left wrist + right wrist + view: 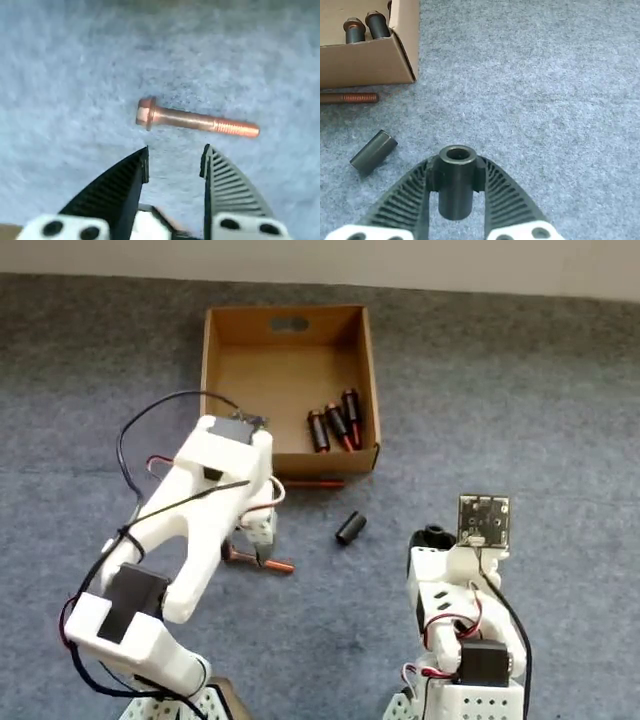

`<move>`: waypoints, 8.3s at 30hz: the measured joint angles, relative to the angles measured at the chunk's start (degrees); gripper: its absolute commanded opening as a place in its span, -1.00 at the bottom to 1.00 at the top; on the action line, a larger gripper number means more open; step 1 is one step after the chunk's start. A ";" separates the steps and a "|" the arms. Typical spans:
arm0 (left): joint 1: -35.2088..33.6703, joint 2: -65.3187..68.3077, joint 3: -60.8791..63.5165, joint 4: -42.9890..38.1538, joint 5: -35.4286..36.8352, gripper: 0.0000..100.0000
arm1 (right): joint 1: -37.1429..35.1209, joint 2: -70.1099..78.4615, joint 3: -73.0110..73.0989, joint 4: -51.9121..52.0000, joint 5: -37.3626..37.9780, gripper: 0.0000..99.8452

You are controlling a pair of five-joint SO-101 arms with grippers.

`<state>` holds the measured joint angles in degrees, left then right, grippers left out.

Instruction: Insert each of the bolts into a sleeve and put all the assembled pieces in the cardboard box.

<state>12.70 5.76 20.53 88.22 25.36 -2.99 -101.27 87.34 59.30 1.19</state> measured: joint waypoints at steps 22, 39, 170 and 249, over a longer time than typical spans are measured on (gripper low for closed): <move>1.67 13.10 0.09 -14.59 13.45 -0.64 | 0.00 0.00 0.00 0.00 0.00 -0.99; 2.11 13.19 -0.62 -16.00 2.37 -0.99 | 0.00 0.00 0.00 0.00 0.00 -0.99; 21.10 -69.10 39.38 -81.85 -6.15 -0.99 | -19.34 0.09 -0.97 -29.89 4.22 -0.99; -20.13 -101.45 63.65 -33.93 -14.15 -0.98 | -18.29 0.35 -9.58 -29.89 4.40 -0.99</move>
<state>-7.43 -95.69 84.18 54.29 11.21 -21.27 -100.92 77.76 29.41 5.58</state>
